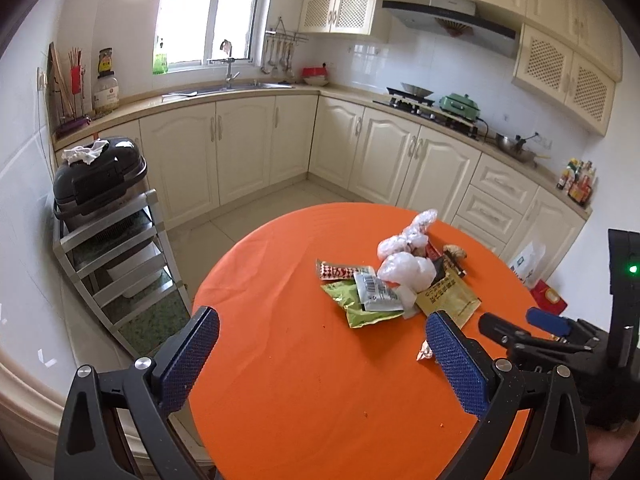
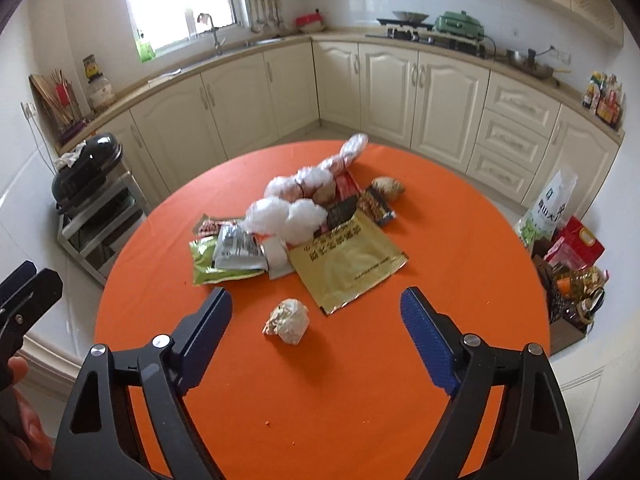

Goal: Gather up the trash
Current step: 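Grasp the crumpled foil wrapper with the right tool while the left tool grasps the white wrapper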

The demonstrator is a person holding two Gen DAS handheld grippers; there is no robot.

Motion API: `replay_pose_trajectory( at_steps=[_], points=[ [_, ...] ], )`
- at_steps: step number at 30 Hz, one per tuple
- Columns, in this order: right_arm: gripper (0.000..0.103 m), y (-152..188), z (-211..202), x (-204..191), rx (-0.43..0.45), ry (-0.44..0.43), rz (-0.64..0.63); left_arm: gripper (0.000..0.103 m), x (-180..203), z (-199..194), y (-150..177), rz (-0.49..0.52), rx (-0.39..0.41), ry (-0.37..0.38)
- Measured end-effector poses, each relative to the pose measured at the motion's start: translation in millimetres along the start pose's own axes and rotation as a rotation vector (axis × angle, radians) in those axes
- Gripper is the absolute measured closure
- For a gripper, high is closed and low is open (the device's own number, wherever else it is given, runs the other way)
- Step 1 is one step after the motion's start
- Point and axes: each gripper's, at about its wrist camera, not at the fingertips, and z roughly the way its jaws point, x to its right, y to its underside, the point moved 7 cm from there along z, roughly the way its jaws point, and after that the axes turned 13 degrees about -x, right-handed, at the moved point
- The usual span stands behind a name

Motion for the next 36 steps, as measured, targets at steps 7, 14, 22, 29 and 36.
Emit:
replay_pose_trajectory(
  at_steps=[7, 14, 22, 29, 36],
  points=[
    [0.038, 17, 59, -11, -0.122, -0.037, 0.003, 0.001, 11, 56, -39, 0.007, -0.073, -0.015],
    [0.068, 21, 88, -21, -0.153, -0.043, -0.036, 0.001, 14, 93, -66, 0.022, -0.122, -0.034],
    [0.076, 18, 89, -17, -0.144, -0.06, -0.065, 0.001, 16, 137, -92, 0.049, -0.158, -0.049],
    [0.076, 5, 79, 9, -0.121, -0.084, -0.021, 0.001, 28, 173, -113, 0.072, -0.178, -0.047],
    [0.076, -11, 75, 22, -0.1, -0.107, -0.009, 0.001, 48, 213, -143, 0.122, -0.165, -0.05]
  ],
)
